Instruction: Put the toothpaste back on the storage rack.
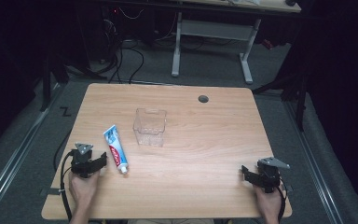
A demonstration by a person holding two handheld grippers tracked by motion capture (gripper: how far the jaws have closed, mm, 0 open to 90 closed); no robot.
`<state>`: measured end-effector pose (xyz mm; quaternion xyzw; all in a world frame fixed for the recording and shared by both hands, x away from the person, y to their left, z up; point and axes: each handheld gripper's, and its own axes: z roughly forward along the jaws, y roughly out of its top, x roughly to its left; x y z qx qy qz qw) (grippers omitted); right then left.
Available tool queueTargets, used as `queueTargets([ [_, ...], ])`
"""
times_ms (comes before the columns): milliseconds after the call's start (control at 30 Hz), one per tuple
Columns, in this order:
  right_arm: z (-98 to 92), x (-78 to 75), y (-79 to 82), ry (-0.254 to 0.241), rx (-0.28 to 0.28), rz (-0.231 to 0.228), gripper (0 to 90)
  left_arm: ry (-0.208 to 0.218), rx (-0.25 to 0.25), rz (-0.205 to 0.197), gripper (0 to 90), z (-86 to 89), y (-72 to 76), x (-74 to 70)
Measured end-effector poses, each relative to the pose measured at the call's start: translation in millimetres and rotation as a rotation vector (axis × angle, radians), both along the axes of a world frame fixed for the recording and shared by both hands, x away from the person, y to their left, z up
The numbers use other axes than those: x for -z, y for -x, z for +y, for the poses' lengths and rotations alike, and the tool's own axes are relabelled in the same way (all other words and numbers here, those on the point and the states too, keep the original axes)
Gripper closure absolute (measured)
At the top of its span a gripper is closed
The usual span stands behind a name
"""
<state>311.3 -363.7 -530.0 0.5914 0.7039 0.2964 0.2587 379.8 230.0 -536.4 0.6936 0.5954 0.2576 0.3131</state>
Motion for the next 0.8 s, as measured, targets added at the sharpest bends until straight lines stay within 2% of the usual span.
queueTargets([
  [600,0.4,0.0,0.2,-0.004,0.002,0.002,29.0,0.039,-0.003,0.016,34.8,0.9,12.9,-2.7],
  [800,0.4,0.0,0.2,-0.002,0.001,0.002,29.0,0.053,0.005,0.010,34.3,-0.9,19.5,-5.3],
])
